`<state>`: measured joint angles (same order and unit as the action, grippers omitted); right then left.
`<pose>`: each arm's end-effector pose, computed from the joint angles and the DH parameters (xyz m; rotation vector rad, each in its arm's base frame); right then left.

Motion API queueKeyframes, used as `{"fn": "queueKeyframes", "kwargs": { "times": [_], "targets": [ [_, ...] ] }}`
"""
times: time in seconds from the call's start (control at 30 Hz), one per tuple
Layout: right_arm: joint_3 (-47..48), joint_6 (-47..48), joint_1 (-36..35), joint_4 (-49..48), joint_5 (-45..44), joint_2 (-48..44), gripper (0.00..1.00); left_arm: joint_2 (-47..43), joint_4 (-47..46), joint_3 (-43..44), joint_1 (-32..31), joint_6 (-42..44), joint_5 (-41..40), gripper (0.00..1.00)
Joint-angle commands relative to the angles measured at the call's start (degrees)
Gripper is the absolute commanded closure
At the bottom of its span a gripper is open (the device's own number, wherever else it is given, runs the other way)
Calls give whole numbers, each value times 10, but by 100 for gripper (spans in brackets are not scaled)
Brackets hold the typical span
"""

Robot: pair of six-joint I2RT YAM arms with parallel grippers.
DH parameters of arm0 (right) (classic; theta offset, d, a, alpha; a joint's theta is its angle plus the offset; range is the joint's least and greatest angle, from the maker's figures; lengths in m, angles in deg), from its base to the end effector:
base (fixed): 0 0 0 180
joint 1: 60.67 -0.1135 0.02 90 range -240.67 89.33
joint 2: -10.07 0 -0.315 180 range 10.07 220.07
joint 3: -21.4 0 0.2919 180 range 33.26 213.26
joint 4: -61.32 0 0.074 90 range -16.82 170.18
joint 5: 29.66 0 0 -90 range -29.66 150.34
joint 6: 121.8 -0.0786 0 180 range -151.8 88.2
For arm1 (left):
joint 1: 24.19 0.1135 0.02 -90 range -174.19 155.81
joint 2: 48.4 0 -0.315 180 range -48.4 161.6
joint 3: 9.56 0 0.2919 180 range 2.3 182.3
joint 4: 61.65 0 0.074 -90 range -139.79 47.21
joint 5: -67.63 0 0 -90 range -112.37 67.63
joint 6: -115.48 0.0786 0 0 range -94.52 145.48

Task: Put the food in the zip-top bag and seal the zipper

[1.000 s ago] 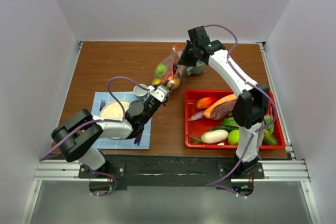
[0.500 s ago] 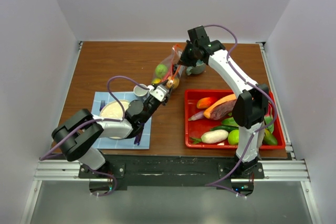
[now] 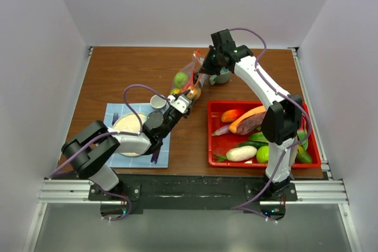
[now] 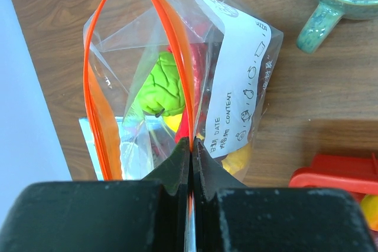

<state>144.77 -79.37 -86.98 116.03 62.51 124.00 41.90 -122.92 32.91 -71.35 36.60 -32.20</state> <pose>0.4855 0.2434 0.3409 0.4353 2.4236 0.6461 0.2580 -0.2584 0.2474 0.5264 1.2449 -0.4168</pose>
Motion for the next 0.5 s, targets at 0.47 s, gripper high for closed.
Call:
{"fn": "queueKeyframes", "kwargs": {
  "times": [0.47],
  "targets": [
    [27, -7, -7, -2, 10, -20, 100, 14, -92, 19, 3, 8, -21, 59]
  ]
}}
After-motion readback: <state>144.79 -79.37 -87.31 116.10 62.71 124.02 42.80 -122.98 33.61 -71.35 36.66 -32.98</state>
